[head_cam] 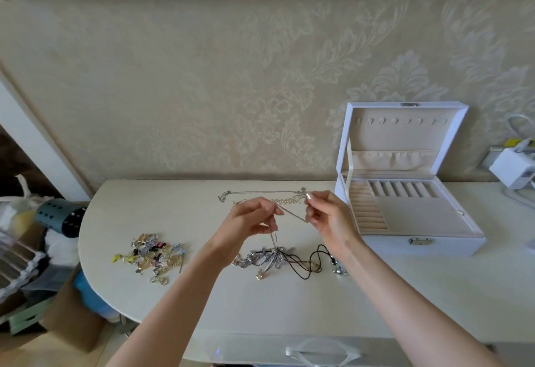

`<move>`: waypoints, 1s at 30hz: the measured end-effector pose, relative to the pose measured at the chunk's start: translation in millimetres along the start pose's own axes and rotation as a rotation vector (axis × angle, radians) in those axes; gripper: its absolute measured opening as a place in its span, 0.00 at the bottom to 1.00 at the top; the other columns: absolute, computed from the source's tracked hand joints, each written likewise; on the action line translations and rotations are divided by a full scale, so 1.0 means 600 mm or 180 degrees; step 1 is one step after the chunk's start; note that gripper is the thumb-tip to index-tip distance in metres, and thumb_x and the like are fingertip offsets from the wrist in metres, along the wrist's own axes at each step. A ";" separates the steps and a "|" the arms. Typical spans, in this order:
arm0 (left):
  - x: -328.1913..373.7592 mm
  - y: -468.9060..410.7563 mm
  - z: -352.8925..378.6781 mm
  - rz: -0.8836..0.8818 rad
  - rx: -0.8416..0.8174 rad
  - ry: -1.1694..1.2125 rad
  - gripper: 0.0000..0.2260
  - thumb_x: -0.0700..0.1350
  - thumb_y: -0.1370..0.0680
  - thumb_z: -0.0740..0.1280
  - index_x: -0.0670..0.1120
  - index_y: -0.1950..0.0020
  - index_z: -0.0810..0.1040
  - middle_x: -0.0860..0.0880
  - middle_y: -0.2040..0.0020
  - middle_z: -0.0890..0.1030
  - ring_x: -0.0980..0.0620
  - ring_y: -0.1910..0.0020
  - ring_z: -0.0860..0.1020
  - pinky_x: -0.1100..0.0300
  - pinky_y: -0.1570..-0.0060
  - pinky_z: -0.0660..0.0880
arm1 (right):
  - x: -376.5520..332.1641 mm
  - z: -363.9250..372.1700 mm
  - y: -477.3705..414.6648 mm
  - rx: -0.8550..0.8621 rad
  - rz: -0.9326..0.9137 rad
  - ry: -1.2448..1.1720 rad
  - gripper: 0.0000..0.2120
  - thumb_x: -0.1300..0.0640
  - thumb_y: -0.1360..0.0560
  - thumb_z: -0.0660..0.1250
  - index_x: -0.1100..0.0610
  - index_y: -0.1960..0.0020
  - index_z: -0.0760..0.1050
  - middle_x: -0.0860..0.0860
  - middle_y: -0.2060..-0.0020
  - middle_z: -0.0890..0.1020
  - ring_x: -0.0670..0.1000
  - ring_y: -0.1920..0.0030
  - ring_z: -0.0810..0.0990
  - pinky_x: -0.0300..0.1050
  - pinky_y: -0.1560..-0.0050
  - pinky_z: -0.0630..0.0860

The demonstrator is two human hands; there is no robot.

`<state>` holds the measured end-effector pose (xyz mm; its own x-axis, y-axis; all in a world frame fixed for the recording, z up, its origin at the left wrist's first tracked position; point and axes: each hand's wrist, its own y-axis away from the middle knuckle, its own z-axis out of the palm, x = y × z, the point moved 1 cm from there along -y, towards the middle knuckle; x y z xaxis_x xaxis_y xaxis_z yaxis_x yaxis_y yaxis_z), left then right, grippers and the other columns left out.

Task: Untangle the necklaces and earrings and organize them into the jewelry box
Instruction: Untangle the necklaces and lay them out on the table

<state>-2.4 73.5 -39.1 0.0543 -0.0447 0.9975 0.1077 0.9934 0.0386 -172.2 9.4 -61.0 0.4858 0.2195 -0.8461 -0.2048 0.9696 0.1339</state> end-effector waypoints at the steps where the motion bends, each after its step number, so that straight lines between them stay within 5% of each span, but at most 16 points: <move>1: 0.009 -0.002 0.005 0.0051 -0.0010 0.0068 0.07 0.46 0.25 0.65 0.44 0.58 0.80 0.49 0.66 0.76 0.53 0.66 0.75 0.63 0.61 0.74 | 0.005 -0.002 0.001 0.0040 0.0007 0.0068 0.09 0.71 0.27 0.63 0.60 0.61 0.72 0.53 0.70 0.77 0.47 0.72 0.71 0.36 0.73 0.67; 5: 0.031 -0.008 0.017 0.0179 -0.0014 0.0252 0.08 0.46 0.27 0.64 0.43 0.58 0.80 0.50 0.68 0.74 0.55 0.70 0.72 0.67 0.70 0.69 | 0.017 -0.003 0.001 0.0090 0.0002 0.0389 0.10 0.72 0.27 0.64 0.60 0.63 0.70 0.54 0.69 0.75 0.48 0.73 0.69 0.40 0.67 0.68; 13: 0.049 -0.021 -0.001 0.0390 0.0251 0.0547 0.07 0.44 0.26 0.63 0.44 0.59 0.80 0.51 0.69 0.75 0.57 0.70 0.72 0.68 0.72 0.69 | 0.041 -0.029 -0.003 0.0374 0.0150 0.0668 0.06 0.70 0.28 0.66 0.63 0.61 0.73 0.56 0.68 0.77 0.51 0.71 0.75 0.40 0.67 0.75; 19: 0.019 -0.046 -0.020 0.0302 0.1197 -0.0028 0.09 0.41 0.22 0.62 0.44 0.59 0.80 0.51 0.69 0.74 0.58 0.72 0.66 0.67 0.71 0.61 | 0.047 -0.036 -0.021 0.0737 0.0101 0.0722 0.06 0.71 0.30 0.68 0.62 0.59 0.75 0.56 0.66 0.80 0.53 0.64 0.78 0.41 0.57 0.77; 23: -0.024 -0.071 -0.048 0.0113 0.1967 -0.0527 0.09 0.41 0.22 0.62 0.44 0.59 0.80 0.49 0.67 0.75 0.55 0.68 0.70 0.62 0.67 0.64 | 0.053 -0.036 -0.038 0.1043 -0.0109 0.1149 0.09 0.69 0.32 0.71 0.57 0.60 0.76 0.49 0.65 0.79 0.45 0.64 0.75 0.35 0.60 0.68; 30: -0.087 -0.107 -0.106 -0.0550 0.2883 -0.1499 0.10 0.45 0.21 0.61 0.41 0.52 0.80 0.43 0.58 0.81 0.45 0.59 0.75 0.59 0.62 0.68 | 0.067 -0.057 -0.089 0.1416 -0.0346 0.1930 0.10 0.71 0.31 0.68 0.57 0.58 0.77 0.50 0.63 0.79 0.49 0.60 0.78 0.36 0.62 0.70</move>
<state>51.0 5.4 -97.6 -0.3058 -0.3420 0.8885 -0.7206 0.6931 0.0188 -170.8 -37.5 -120.2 -0.0948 0.1469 -0.9846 0.2418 0.9628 0.1204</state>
